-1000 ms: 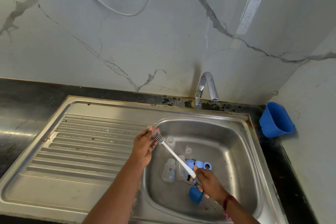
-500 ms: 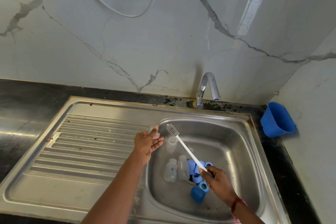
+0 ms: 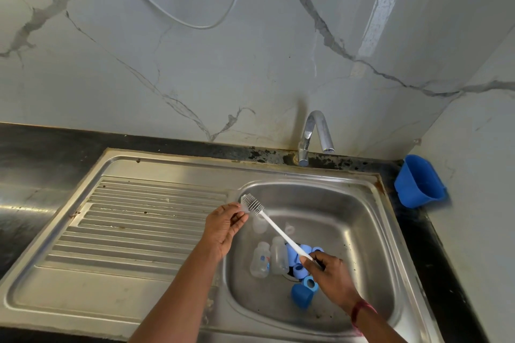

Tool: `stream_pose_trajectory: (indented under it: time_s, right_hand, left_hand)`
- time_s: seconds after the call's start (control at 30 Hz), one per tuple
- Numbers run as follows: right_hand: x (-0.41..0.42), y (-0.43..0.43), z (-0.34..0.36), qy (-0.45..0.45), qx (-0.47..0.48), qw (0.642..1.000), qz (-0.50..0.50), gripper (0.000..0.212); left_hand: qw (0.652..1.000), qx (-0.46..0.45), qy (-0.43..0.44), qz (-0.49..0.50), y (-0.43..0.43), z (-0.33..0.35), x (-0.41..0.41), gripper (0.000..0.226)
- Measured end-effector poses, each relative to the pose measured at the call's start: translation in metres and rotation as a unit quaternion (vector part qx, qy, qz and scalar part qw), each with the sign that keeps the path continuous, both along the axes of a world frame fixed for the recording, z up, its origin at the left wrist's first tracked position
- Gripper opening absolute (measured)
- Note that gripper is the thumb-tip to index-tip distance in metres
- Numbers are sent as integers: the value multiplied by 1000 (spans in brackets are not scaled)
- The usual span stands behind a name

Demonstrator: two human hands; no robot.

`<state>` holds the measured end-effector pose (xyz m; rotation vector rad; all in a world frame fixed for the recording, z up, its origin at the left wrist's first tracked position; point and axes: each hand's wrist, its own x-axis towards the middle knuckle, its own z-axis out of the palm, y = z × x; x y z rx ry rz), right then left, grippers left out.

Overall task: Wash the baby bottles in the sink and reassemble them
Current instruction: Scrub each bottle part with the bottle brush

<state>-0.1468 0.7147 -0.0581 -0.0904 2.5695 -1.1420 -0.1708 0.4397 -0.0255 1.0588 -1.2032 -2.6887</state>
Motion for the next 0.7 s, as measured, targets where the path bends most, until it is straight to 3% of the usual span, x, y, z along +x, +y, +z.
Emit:
stream_pose_trajectory:
  time_s: [0.23,0.47,0.7]
  right_hand:
    - [-2,0,3,2,4,1000,-9,27]
    - [3,-9,17,19,42,999,20,23]
    - [16,-6,20,39,72,996,39,27]
  left_hand:
    - [997,-60,3,-38,4,0,1,21]
    - [999,-10,6,30,2,-2,2,21]
    - [989,-112,-8,94,6,-6,9,27]
